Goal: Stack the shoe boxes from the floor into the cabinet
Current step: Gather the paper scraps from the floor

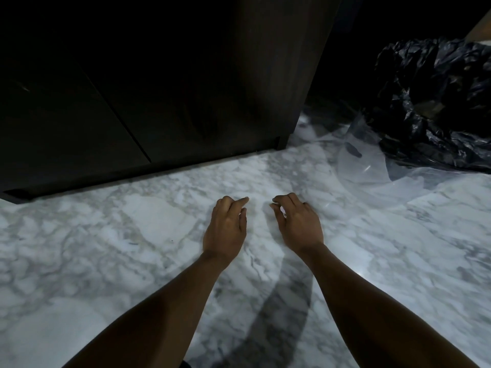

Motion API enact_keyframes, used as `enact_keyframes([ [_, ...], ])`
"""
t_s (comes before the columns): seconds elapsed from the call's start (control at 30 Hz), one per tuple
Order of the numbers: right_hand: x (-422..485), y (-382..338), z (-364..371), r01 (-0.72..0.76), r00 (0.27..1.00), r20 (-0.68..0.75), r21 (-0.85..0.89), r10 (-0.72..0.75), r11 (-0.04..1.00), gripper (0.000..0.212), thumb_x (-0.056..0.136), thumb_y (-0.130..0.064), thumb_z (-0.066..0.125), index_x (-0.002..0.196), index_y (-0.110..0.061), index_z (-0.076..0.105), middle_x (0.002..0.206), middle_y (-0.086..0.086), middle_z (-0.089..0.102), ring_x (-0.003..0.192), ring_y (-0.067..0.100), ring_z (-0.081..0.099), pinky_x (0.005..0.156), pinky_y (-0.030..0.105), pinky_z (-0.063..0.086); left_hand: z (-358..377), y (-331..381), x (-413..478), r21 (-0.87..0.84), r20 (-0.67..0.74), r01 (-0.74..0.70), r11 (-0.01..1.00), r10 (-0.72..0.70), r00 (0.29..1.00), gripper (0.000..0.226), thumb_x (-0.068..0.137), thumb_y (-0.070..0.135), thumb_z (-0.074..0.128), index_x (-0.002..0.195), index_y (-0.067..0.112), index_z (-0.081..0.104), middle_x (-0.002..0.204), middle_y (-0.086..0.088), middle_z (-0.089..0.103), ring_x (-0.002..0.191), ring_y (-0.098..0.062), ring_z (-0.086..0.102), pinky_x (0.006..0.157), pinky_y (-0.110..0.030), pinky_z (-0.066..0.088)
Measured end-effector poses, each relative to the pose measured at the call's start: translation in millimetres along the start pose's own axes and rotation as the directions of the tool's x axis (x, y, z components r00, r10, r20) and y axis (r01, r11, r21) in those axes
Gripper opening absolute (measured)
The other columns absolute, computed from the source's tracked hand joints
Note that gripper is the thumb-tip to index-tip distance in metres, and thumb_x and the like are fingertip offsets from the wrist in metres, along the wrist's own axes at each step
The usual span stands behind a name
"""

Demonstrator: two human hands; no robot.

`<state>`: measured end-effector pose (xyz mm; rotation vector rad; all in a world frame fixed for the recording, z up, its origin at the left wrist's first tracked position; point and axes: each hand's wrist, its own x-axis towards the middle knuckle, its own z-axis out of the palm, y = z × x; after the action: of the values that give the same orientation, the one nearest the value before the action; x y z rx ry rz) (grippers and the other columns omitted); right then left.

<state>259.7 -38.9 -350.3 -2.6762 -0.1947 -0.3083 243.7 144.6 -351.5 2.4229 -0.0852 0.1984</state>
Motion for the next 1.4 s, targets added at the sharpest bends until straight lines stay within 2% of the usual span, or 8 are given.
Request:
enact_keyframes([
  [0.27,0.0,-1.1,0.0,-0.025,0.999,0.032,-0.016,0.025,1.000,0.014,0.101,-0.027,0.054,0.102,-0.020,0.066,0.098,-0.003,0.063,0.069,0.022,0.060,0.068,0.029,0.045,-0.9,6.9,2.5,-0.032,0.031,0.193,0.981,-0.192,0.981,0.066,0.094,0.018,0.054,0.154,0.028,0.027,0.113,0.006,0.051,0.099,-0.009,0.037,0.072,-0.031,0.053],
  [0.4,0.5,-0.7,-1.0,-0.028,0.999,0.044,-0.015,0.029,1.000,0.015,0.101,-0.026,0.054,0.104,-0.020,0.067,0.099,-0.003,0.063,0.071,0.021,0.060,0.069,0.029,0.046,-0.6,8.3,2.7,0.033,0.000,0.209,0.977,-0.209,0.978,0.054,0.095,0.015,0.054,0.147,0.025,0.042,0.098,0.005,0.053,0.086,0.000,0.019,0.086,-0.042,0.052],
  [0.57,0.0,0.4,0.3,-0.016,1.000,0.023,-0.014,0.017,1.000,0.013,0.100,-0.025,0.056,0.101,-0.020,0.068,0.096,-0.003,0.062,0.069,0.022,0.059,0.067,0.030,0.046,-1.6,7.4,3.5,0.051,0.005,0.093,0.994,-0.094,0.996,0.036,0.093,0.008,0.053,0.126,0.021,0.062,0.105,0.006,0.048,0.112,-0.015,0.044,0.075,-0.036,0.056],
  [0.87,-6.1,1.1,3.8,0.019,1.000,0.021,-0.013,-0.018,1.000,0.031,0.099,-0.045,0.049,0.091,-0.021,0.067,0.088,-0.006,0.060,0.068,0.017,0.058,0.068,0.030,0.049,1.1,1.3,4.7,0.029,-0.012,0.025,0.999,-0.025,1.000,0.011,0.094,0.025,0.063,0.094,0.018,0.072,0.097,0.005,0.061,0.094,-0.011,0.050,0.086,-0.030,0.047],
  [1.03,-55.7,-23.6,-9.8,-0.081,0.996,0.026,0.047,0.080,0.996,0.016,0.093,-0.042,0.063,0.084,-0.028,0.063,0.084,-0.008,0.059,0.069,0.016,0.057,0.061,0.028,0.044,-2.9,3.4,-3.1,-0.004,-0.027,-0.012,1.000,0.012,1.000,0.013,0.089,0.026,0.063,0.081,0.018,0.069,0.082,0.005,0.061,0.079,-0.013,0.057,0.079,-0.037,0.053],
  [1.13,-89.4,-33.1,-25.8,-0.224,0.966,0.163,0.133,0.202,0.965,0.019,0.095,-0.046,0.058,0.086,-0.030,0.062,0.089,-0.010,0.058,0.075,0.016,0.061,0.060,0.025,0.041,-7.4,12.7,-22.0,-0.020,0.006,0.056,0.998,-0.056,0.998,0.010,0.085,0.019,0.069,0.076,0.018,0.068,0.078,0.005,0.061,0.075,-0.013,0.059,0.072,-0.040,0.055],
  [1.27,-79.8,-29.2,-82.5,-0.274,0.923,0.301,0.077,0.240,0.959,0.027,0.097,-0.050,0.051,0.094,-0.026,0.062,0.100,-0.007,0.060,0.088,0.017,0.063,0.071,0.032,0.051,-22.2,45.5,-32.6,-0.079,0.102,0.134,0.988,-0.126,0.987,0.010,0.085,0.017,0.071,0.077,0.019,0.068,0.080,0.006,0.059,0.077,-0.013,0.059,0.074,-0.037,0.055],
  [1.4,-18.1,-22.5,-189.4,-0.199,0.967,0.157,-0.029,0.201,0.980,0.026,0.096,-0.047,0.053,0.095,-0.023,0.064,0.104,-0.001,0.062,0.094,0.023,0.064,0.072,0.032,0.047,-58.8,123.9,9.8,-0.151,0.091,0.026,0.988,-0.012,0.996,0.008,0.088,0.020,0.068,0.081,0.019,0.068,0.084,0.007,0.058,0.080,-0.013,0.058,0.074,-0.028,0.050],
])
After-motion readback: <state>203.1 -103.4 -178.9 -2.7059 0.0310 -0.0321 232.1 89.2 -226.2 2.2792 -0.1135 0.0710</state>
